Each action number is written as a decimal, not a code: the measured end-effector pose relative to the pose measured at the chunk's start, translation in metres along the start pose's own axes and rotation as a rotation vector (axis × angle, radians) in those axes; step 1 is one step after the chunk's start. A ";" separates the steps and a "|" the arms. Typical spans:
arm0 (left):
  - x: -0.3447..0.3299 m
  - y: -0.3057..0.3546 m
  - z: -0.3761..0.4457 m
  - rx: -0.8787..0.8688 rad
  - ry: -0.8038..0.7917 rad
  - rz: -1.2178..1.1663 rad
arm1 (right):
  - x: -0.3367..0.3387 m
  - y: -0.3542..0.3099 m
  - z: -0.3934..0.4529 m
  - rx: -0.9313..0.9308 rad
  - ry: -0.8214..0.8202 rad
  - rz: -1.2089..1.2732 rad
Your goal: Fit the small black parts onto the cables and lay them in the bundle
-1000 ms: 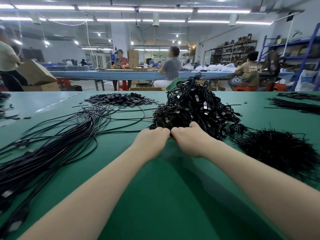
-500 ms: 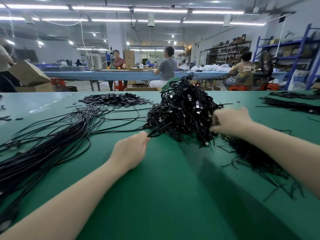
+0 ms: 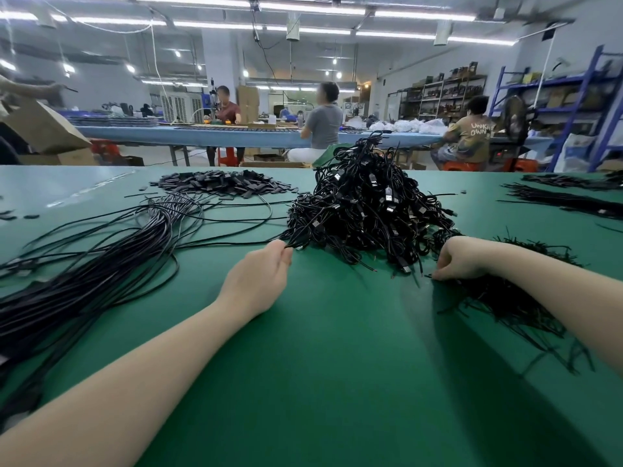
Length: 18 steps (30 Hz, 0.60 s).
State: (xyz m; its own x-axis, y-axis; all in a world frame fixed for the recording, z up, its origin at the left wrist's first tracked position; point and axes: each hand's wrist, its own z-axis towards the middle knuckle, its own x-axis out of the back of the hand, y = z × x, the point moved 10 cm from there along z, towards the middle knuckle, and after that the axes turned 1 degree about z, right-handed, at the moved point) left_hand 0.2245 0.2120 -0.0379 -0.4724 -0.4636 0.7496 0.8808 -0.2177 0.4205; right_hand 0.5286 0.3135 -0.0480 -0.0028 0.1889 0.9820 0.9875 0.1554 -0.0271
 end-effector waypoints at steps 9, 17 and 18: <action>0.008 0.010 -0.004 -0.024 0.078 -0.100 | 0.037 -0.006 -0.014 0.024 0.271 0.226; 0.005 -0.008 0.001 0.093 0.070 -0.208 | 0.060 -0.163 -0.068 0.530 0.581 0.252; 0.005 -0.007 0.001 0.088 0.066 -0.211 | 0.051 -0.183 -0.070 0.554 0.576 0.133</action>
State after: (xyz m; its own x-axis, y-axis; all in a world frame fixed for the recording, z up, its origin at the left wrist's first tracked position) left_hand 0.2163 0.2124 -0.0362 -0.6399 -0.4716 0.6067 0.7554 -0.2411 0.6094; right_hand 0.3585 0.2264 0.0207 0.3400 -0.2662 0.9020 0.7518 0.6531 -0.0906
